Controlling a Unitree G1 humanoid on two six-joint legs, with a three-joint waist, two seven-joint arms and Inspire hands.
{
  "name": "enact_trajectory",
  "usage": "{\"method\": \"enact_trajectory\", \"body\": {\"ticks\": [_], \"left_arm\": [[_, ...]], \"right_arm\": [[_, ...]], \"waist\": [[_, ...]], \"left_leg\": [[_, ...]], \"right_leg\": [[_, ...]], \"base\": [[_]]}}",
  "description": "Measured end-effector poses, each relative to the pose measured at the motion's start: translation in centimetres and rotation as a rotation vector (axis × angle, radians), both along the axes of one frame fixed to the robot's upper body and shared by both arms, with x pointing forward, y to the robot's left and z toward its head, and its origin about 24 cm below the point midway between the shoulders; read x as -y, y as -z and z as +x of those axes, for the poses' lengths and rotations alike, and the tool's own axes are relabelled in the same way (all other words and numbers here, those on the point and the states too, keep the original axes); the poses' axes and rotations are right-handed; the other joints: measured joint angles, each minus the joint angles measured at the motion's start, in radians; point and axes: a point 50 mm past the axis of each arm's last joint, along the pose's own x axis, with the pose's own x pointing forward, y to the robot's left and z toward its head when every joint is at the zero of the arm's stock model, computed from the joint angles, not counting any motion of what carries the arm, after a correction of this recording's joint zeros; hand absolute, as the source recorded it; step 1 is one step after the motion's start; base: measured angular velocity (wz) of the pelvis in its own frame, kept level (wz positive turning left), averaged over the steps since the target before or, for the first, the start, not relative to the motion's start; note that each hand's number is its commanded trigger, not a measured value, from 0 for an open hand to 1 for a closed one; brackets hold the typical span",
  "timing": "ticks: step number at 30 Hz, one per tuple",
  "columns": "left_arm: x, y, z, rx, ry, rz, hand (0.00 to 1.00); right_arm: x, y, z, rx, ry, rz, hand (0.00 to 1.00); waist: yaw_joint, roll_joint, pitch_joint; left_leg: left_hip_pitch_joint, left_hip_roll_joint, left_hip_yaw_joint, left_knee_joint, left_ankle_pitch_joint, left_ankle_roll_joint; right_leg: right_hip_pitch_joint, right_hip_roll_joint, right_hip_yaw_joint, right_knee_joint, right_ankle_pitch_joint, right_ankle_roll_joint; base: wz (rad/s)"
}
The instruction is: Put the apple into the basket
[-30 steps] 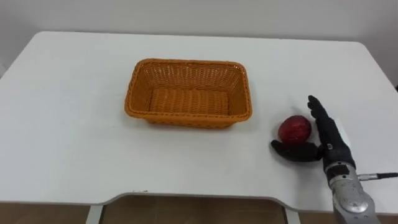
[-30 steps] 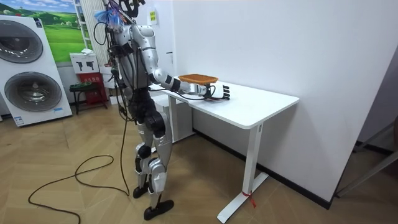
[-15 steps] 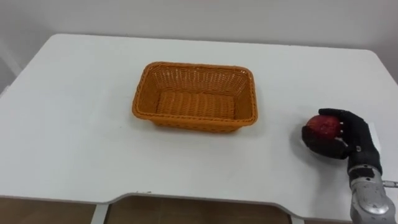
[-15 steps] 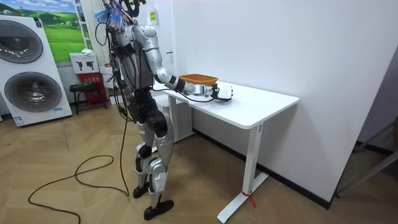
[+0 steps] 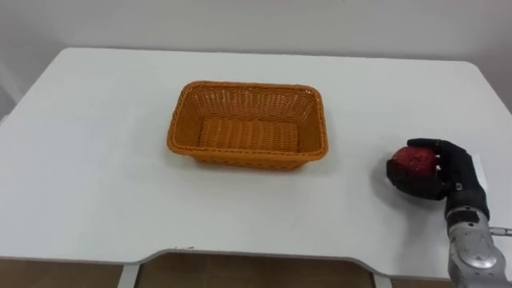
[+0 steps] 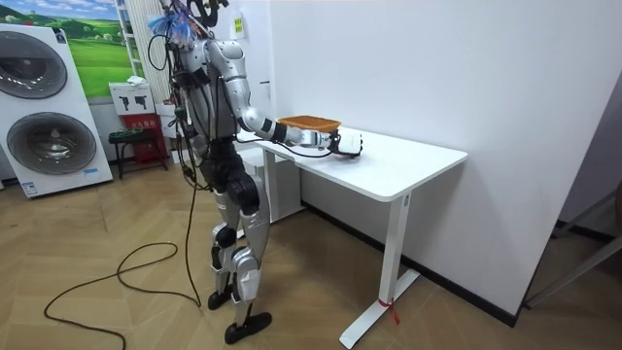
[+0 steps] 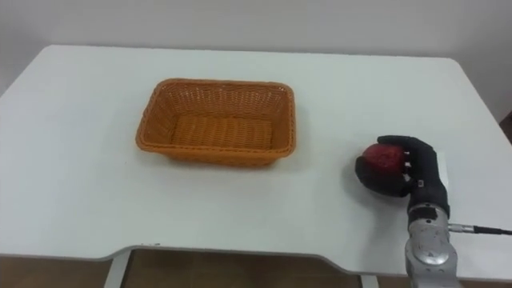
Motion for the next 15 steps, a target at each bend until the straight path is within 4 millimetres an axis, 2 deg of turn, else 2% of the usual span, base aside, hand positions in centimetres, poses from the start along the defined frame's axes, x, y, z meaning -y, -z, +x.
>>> {"method": "enact_trajectory", "body": {"ticks": [2, 5, 10, 13, 15], "left_arm": [[0.2, 0.1, 0.0, -0.001, -0.001, -0.005, 0.00], [0.4, 0.2, -0.2, -0.008, -0.002, -0.009, 0.00], [0.8, 0.3, 0.0, -0.007, 0.007, -0.027, 0.00], [0.9, 0.3, 0.1, -0.006, 0.018, -0.026, 0.00], [1.0, 0.3, 0.2, -0.004, 0.021, -0.027, 0.00]], "right_arm": [[-0.1, -0.7, -0.2, 0.020, 0.002, -0.008, 1.00], [-1.5, -2.7, 0.5, 0.086, -0.058, -0.042, 1.00], [-4.3, -7.3, 1.6, 0.287, -0.176, -0.070, 1.00], [-5.3, -8.9, 1.9, 0.355, -0.222, -0.073, 1.00], [-5.7, -9.1, 2.2, 0.363, -0.246, -0.069, 1.00]], "waist": [[0.002, 0.004, 0.0021], [0.001, 0.015, 0.0063], [0.006, 0.010, 0.0074], [0.009, 0.007, 0.0065], [0.013, 0.005, 0.0067]], "left_leg": [[-0.010, 0.000, 0.006, 0.000, 0.000, 0.000], [-0.033, 0.001, 0.012, 0.000, 0.003, 0.000], [-0.037, 0.001, 0.009, -0.005, 0.006, 0.000], [-0.035, 0.001, 0.004, -0.006, 0.006, 0.000], [-0.033, 0.001, 0.003, -0.006, 0.006, 0.000]], "right_leg": [[-0.013, 0.000, 0.005, 0.000, 0.000, 0.000], [-0.044, 0.001, 0.016, 0.010, 0.000, 0.000], [-0.053, 0.002, 0.021, 0.012, 0.000, 0.000], [-0.051, 0.002, 0.023, 0.012, 0.000, 0.000], [-0.048, 0.002, 0.023, 0.012, 0.000, 0.000]], "base": [[-0.08], [-0.10], [0.00], [0.02], [0.00]]}}
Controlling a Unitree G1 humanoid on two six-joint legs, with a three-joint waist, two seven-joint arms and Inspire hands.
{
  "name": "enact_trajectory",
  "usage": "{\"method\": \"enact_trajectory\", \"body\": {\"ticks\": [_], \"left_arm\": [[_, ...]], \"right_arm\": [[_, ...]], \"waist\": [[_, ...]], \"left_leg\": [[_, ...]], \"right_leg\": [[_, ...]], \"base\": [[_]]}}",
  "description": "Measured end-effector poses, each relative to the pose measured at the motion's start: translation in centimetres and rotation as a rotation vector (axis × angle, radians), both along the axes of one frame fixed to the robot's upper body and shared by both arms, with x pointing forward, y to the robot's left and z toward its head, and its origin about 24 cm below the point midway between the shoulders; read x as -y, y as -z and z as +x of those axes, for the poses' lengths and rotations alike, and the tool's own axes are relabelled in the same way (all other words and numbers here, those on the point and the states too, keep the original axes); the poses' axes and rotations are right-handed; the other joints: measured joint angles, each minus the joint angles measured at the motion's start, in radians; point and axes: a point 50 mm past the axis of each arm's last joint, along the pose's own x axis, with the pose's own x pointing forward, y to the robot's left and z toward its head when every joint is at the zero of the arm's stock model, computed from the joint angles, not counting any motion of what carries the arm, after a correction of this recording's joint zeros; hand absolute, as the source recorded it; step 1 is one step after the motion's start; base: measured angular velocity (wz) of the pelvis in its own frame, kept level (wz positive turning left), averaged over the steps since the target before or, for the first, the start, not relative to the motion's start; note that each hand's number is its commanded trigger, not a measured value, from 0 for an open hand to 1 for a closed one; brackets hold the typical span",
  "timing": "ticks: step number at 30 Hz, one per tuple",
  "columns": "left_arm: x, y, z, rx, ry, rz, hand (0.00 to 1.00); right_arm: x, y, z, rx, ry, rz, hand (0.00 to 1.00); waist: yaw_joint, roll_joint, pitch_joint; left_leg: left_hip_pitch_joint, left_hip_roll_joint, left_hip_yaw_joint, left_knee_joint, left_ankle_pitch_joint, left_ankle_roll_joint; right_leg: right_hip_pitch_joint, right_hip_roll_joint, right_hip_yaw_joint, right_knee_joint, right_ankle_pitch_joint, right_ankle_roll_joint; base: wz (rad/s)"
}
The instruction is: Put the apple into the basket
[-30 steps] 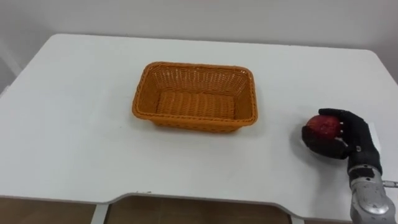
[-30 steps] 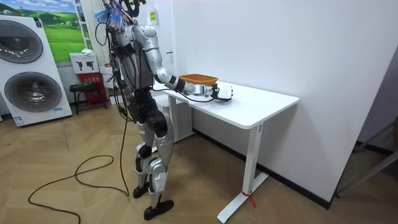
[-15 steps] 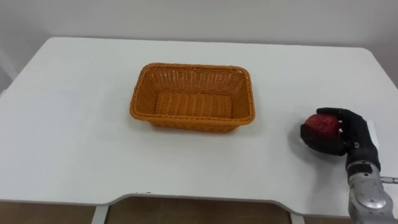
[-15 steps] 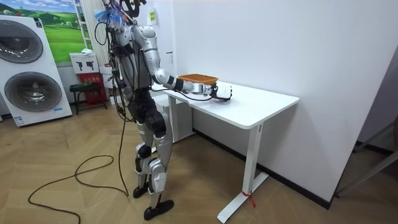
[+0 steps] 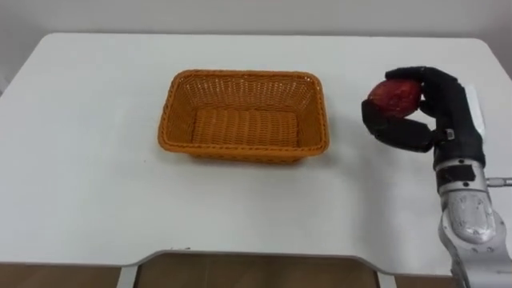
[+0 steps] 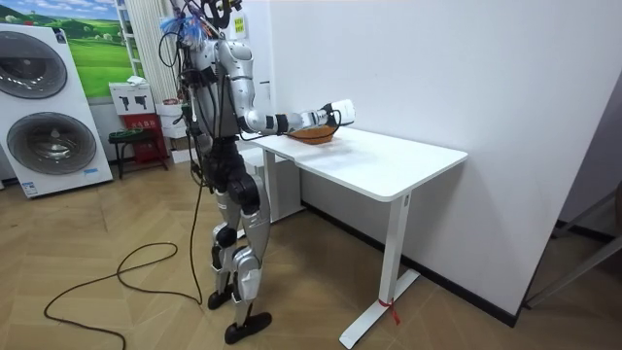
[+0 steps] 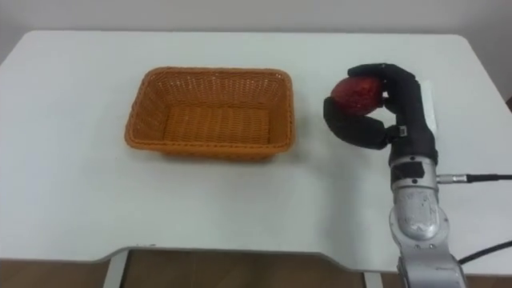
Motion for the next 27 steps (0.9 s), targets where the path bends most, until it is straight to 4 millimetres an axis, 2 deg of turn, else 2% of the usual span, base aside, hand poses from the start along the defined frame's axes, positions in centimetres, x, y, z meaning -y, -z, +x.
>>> {"method": "enact_trajectory", "body": {"ticks": [1, 8, 9, 10, 16, 22, 27], "left_arm": [[0.0, 0.0, 0.2, 0.004, 0.003, 0.000, 0.00], [0.6, 0.1, 1.0, 0.007, 0.053, -0.011, 0.00], [0.8, 0.1, 1.3, 0.009, 0.065, -0.015, 0.00], [1.0, 0.1, 1.7, 0.017, 0.075, -0.017, 0.00], [1.5, 0.2, 2.1, 0.015, 0.121, -0.037, 0.00], [1.7, 0.2, 2.7, 0.021, 0.130, -0.046, 0.00], [2.0, 0.2, 2.8, 0.018, 0.124, -0.051, 0.00]], "right_arm": [[-0.1, 0.0, 0.0, -0.001, -0.010, 0.001, 1.00], [-2.3, -0.5, 0.4, -0.002, -0.124, -0.046, 0.98], [-2.8, -0.5, 0.6, -0.013, -0.153, -0.059, 0.63], [-3.1, -0.6, 0.7, -0.018, -0.181, -0.071, 0.00], [-6.1, -0.9, 0.7, -0.035, -0.349, -0.101, 0.00], [-7.6, -0.6, 0.5, -0.066, -0.410, -0.103, 0.00], [-7.8, -0.4, 0.5, -0.083, -0.415, -0.095, 0.00]], "waist": [[0.013, 0.000, 0.0005], [0.032, 0.004, 0.0043], [0.035, 0.004, 0.0040], [0.043, 0.004, 0.0037], [0.051, 0.005, 0.0037], [0.068, 0.005, 0.0037], [0.070, 0.005, 0.0043]], "left_leg": [[0.000, 0.000, 0.000, 0.000, 0.000, 0.000], [-0.007, 0.001, 0.003, 0.001, 0.000, 0.000], [-0.011, 0.001, 0.003, 0.003, 0.000, 0.000], [-0.018, 0.001, 0.003, 0.004, 0.000, 0.000], [-0.028, 0.000, -0.002, 0.010, 0.001, 0.000], [-0.028, 0.000, -0.013, 0.008, 0.001, 0.001], [-0.028, 0.000, -0.018, 0.006, 0.001, 0.001]], "right_leg": [[0.000, 0.000, 0.000, 0.000, 0.000, 0.000], [-0.008, 0.001, 0.002, -0.001, 0.000, 0.000], [-0.011, 0.001, 0.001, 0.000, 0.000, 0.000], [-0.021, 0.001, 0.002, 0.002, 0.000, 0.000], [-0.023, 0.000, 0.000, 0.001, 0.001, -0.002], [-0.020, -0.001, -0.006, 0.000, 0.001, -0.002], [-0.019, -0.002, -0.011, 0.000, 0.001, -0.002]], "base": [[0.00], [-0.01], [0.00], [0.00], [0.02], [0.04], [0.04]]}}
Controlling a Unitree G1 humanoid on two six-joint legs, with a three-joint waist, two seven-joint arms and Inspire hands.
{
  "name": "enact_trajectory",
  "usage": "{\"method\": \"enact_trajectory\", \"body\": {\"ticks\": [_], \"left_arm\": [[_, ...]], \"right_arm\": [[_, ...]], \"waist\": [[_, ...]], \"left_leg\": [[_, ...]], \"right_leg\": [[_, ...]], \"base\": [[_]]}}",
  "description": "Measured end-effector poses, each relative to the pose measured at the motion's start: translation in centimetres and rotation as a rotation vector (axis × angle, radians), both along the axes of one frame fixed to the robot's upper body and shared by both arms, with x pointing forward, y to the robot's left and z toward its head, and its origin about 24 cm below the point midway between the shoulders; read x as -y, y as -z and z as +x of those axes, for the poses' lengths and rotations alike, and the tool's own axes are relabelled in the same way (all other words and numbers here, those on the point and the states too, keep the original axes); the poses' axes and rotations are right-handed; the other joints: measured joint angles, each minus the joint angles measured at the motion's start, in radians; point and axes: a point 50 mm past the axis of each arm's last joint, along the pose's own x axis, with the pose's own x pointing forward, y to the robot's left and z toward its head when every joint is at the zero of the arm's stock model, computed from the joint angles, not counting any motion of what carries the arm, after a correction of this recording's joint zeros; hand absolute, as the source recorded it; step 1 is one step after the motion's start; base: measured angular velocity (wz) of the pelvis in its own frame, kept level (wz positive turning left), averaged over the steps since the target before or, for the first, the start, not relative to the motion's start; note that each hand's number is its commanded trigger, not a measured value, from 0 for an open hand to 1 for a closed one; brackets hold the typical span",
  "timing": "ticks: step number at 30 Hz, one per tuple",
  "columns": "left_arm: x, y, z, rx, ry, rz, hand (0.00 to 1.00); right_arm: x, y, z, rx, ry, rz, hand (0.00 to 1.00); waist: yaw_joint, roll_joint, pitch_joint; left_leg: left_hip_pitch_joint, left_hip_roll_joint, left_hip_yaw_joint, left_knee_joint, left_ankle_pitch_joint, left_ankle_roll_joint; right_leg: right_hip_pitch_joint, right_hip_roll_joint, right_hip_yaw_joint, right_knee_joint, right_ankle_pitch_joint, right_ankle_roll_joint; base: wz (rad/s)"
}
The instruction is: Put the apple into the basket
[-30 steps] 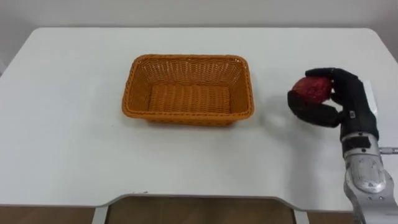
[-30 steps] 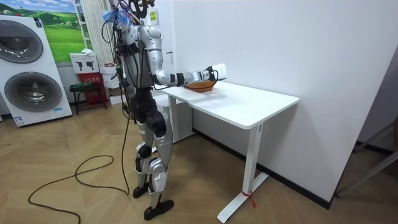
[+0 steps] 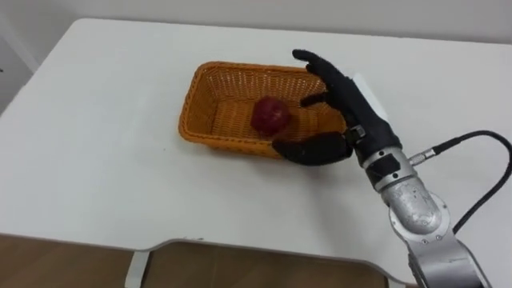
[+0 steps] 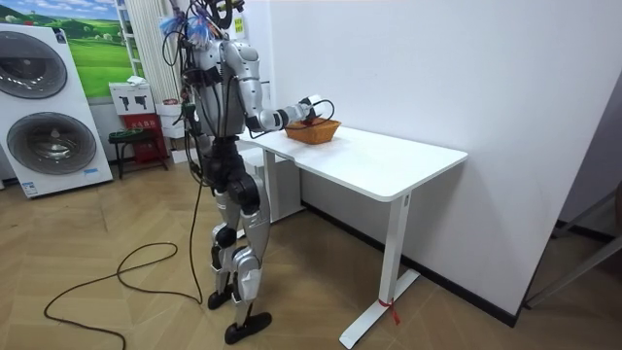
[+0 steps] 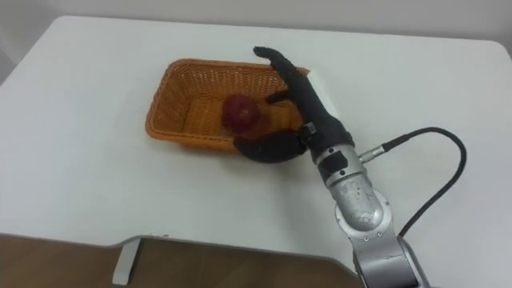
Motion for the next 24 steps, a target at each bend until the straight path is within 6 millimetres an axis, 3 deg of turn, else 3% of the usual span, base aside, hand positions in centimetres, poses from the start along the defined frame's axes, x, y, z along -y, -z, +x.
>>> {"method": "enact_trajectory", "body": {"ticks": [15, 20, 24], "left_arm": [[0.2, -0.1, 0.7, 0.020, -0.001, 0.013, 0.00], [0.0, -0.2, 0.1, 0.024, -0.006, 0.015, 0.00], [-0.6, -0.1, -1.3, 0.001, -0.069, 0.036, 0.00]], "right_arm": [[0.0, 0.1, 0.0, -0.019, 0.007, 0.020, 0.00], [2.6, -0.7, 0.4, 0.033, 0.151, 0.042, 0.00], [7.2, -2.6, 0.2, 0.163, 0.406, 0.085, 0.00]], "waist": [[-0.007, -0.008, 0.0042], [-0.031, -0.008, 0.0036], [-0.068, -0.010, 0.0022]], "left_leg": [[0.000, 0.002, 0.000, -0.004, 0.000, 0.000], [0.005, -0.004, -0.006, -0.003, 0.000, 0.000], [0.013, -0.006, -0.007, -0.006, 0.000, 0.001]], "right_leg": [[-0.001, 0.000, -0.007, -0.002, 0.000, 0.000], [0.008, -0.001, -0.009, -0.001, 0.000, 0.000], [0.015, -0.002, -0.005, -0.002, 0.000, 0.000]], "base": [[0.00], [0.06], [0.00]]}}
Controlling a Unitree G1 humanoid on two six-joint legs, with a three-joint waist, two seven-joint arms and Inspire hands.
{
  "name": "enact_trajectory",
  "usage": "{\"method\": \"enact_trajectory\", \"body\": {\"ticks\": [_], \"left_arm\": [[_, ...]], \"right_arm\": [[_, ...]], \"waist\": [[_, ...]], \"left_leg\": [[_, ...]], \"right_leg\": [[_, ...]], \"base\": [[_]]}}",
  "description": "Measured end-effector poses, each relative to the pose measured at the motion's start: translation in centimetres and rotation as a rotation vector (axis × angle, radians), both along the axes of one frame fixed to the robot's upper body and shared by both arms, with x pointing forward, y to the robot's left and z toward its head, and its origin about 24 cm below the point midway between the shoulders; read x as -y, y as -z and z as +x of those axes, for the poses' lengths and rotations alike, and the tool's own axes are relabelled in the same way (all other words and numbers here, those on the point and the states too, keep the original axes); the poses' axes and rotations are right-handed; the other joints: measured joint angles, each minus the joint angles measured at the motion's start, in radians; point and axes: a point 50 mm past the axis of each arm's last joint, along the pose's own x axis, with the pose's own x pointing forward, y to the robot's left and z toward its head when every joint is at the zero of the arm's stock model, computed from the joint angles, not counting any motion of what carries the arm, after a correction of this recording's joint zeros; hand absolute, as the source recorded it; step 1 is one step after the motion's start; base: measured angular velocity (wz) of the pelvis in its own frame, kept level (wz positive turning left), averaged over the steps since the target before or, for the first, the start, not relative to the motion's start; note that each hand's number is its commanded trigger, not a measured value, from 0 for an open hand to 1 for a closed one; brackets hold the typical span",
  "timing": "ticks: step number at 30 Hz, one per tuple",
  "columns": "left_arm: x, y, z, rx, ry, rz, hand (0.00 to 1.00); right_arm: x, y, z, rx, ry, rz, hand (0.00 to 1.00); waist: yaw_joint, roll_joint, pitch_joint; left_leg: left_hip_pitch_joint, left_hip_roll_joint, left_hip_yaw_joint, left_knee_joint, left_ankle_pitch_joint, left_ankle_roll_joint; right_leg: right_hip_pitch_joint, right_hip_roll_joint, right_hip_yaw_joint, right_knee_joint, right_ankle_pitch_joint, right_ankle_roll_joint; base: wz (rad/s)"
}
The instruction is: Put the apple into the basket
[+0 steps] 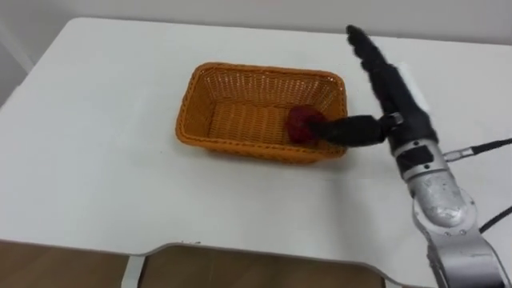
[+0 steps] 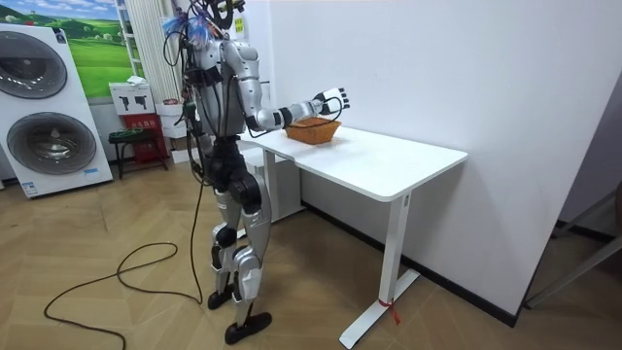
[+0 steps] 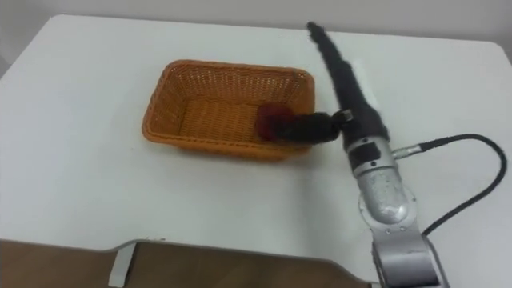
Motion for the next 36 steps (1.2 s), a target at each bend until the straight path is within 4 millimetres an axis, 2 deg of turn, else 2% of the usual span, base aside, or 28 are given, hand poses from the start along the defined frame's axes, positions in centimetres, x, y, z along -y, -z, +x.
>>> {"method": "enact_trajectory", "body": {"ticks": [1, 2, 4, 6, 8, 9, 10, 11, 13, 14, 15, 16, 18, 20, 22, 25, 28, 30, 34, 36], "left_arm": [[-0.5, -0.1, -0.6, -0.004, -0.038, 0.011, 0.00], [-0.7, -0.1, -0.9, -0.006, -0.056, 0.019, 0.00], [-1.7, -0.3, -2.1, -0.016, -0.108, 0.064, 0.00], [-2.1, -0.4, -3.0, -0.030, -0.137, 0.089, 0.00], [-2.6, -0.5, -3.7, -0.048, -0.148, 0.116, 0.00], [-2.8, -0.6, -3.9, -0.053, -0.153, 0.130, 0.00], [-3.0, -0.7, -4.0, -0.049, -0.165, 0.144, 0.00], [-3.2, -0.8, -4.1, -0.047, -0.172, 0.151, 0.00], [-3.3, -0.8, -4.4, -0.054, -0.187, 0.155, 0.00], [-3.3, -0.8, -4.4, -0.055, -0.189, 0.155, 0.00], [-3.3, -0.8, -4.4, -0.055, -0.194, 0.154, 0.00], [-3.2, -0.8, -4.5, -0.060, -0.197, 0.151, 0.00], [-3.2, -0.7, -4.7, -0.082, -0.198, 0.145, 0.00], [-3.3, -0.8, -4.5, -0.083, -0.194, 0.147, 0.00], [-3.0, -0.7, -4.4, -0.083, -0.194, 0.135, 0.00], [-2.5, -0.4, -4.7, -0.096, -0.196, 0.112, 0.00], [-2.2, -0.3, -4.6, -0.103, -0.168, 0.103, 0.00], [-2.1, -0.3, -4.4, -0.105, -0.161, 0.100, 0.00], [-1.7, 0.0, -3.9, -0.123, -0.143, 0.084, 0.00], [-1.5, 0.1, -3.7, -0.123, -0.144, 0.077, 0.00]], "right_arm": [[1.7, -0.7, -0.4, 0.059, 0.102, 0.023, 0.00], [2.6, -1.0, -0.6, 0.090, 0.156, 0.038, 0.00], [6.0, -2.5, -2.0, 0.221, 0.375, 0.102, 0.00], [8.4, -3.1, -3.3, 0.308, 0.525, 0.162, 0.00], [10.6, -2.5, -4.2, 0.348, 0.668, 0.241, 0.00], [12.3, -1.1, -4.9, 0.317, 0.778, 0.278, 0.00], [13.9, 0.9, -6.1, 0.255, 0.891, 0.327, 0.00], [14.5, 2.1, -6.9, 0.220, 0.951, 0.360, 0.00], [16.0, 6.7, -9.6, 0.066, 1.137, 0.485, 0.00], [16.2, 7.9, -10.4, 0.013, 1.183, 0.503, 0.00], [16.6, 10.4, -12.2, -0.103, 1.265, 0.531, 0.00], [16.7, 12.7, -14.2, -0.211, 1.343, 0.578, 0.00], [16.4, 14.5, -15.9, -0.270, 1.417, 0.660, 0.00], [15.7, 16.9, -17.8, -0.412, 1.478, 0.661, 0.00], [13.7, 20.3, -20.8, -0.662, 1.521, 0.661, 0.00], [11.3, 22.8, -23.7, -0.891, 1.514, 0.692, 0.00], [9.3, 24.3, -24.8, -1.066, 1.384, 0.702, 0.00], [8.4, 24.8, -24.2, -1.134, 1.243, 0.674, 0.00], [7.0, 25.6, -23.1, -1.296, 0.936, 0.567, 0.00], [6.6, 25.7, -22.8, -1.343, 0.839, 0.519, 0.00]], "waist": [[-0.015, -0.001, -0.0009], [-0.022, -0.001, -0.0013], [-0.051, -0.001, -0.0038], [-0.069, 0.002, -0.0051], [-0.084, 0.002, -0.0077], [-0.107, -0.001, -0.0102], [-0.111, -0.005, -0.0134], [-0.110, -0.007, -0.0158], [-0.103, -0.001, -0.0165], [-0.105, 0.002, -0.0167], [-0.109, 0.001, -0.0163], [-0.107, 0.004, -0.0179], [-0.115, 0.020, -0.0179], [-0.122, 0.018, -0.0182], [-0.118, 0.010, -0.0164], [-0.108, 0.011, -0.0145], [-0.095, 0.007, -0.0092], [-0.093, 0.005, -0.0058], [-0.078, 0.007, -0.0036], [-0.070, 0.007, -0.0039]], "left_leg": [[0.000, -0.001, 0.000, 0.001, 0.000, 0.000], [0.002, -0.001, 0.000, 0.000, 0.000, 0.000], [0.003, -0.001, 0.004, 0.000, 0.000, 0.000], [0.001, -0.001, 0.004, 0.001, 0.000, 0.000], [0.005, 0.000, 0.005, 0.001, 0.000, 0.000], [0.006, -0.001, 0.003, 0.002, 0.000, 0.000], [0.010, -0.001, 0.002, 0.001, 0.000, 0.000], [0.012, -0.001, 0.003, 0.000, 0.000, 0.000], [0.013, -0.001, 0.010, 0.002, 0.000, 0.000], [0.013, -0.001, 0.013, 0.002, 0.000, 0.000], [0.011, -0.001, 0.015, 0.004, 0.000, 0.000], [0.004, 0.000, 0.016, 0.005, 0.000, 0.000], [0.002, 0.000, 0.014, 0.003, -0.001, 0.000], [0.004, -0.001, 0.008, 0.004, 0.002, 0.000], [0.012, 0.000, 0.010, 0.008, 0.003, -0.001], [0.025, 0.001, 0.021, 0.007, 0.003, -0.001], [0.039, 0.001, 0.025, 0.000, 0.003, -0.001], [0.039, 0.001, 0.026, 0.001, 0.003, -0.001], [0.039, 0.000, 0.029, -0.010, 0.003, -0.001], [0.037, 0.000, 0.029, -0.011, 0.003, -0.001]], "right_leg": [[0.002, -0.001, -0.006, -0.001, 0.000, 0.000], [0.003, -0.001, -0.007, 0.000, 0.000, 0.000], [0.002, -0.001, -0.008, 0.000, 0.000, 0.000], [0.001, -0.001, -0.007, 0.000, 0.000, 0.000], [0.004, -0.001, -0.007, 0.000, 0.000, 0.000], [0.008, 0.000, -0.006, -0.002, 0.000, 0.000], [0.016, 0.000, -0.002, -0.006, 0.000, 0.000], [0.019, 0.001, 0.004, -0.009, 0.000, 0.000], [0.020, 0.001, 0.009, -0.012, 0.000, 0.000], [0.018, 0.001, 0.012, -0.012, 0.000, 0.000], [0.017, 0.000, 0.012, -0.012, 0.000, 0.000], [0.014, 0.000, 0.013, -0.011, 0.000, 0.000], [0.013, 0.000, 0.020, -0.008, -0.001, 0.000], [0.016, 0.000, 0.020, -0.007, -0.002, -0.001], [0.020, 0.003, 0.023, -0.012, -0.003, -0.002], [0.025, 0.003, 0.035, -0.011, -0.004, -0.002], [0.032, 0.004, 0.047, -0.011, -0.003, -0.001], [0.029, 0.004, 0.047, -0.013, -0.003, -0.001], [0.025, 0.004, 0.050, -0.015, -0.003, -0.001], [0.018, 0.004, 0.046, -0.015, -0.003, -0.001]], "base": [[0.00], [0.00], [-0.04], [0.00], [-0.02], [0.09], [0.08], [-0.04], [-0.13], [-0.09], [-0.05], [0.00], [0.00], [0.04], [0.02], [-0.10], [-0.13], [0.00], [-0.02], [-0.02]]}}
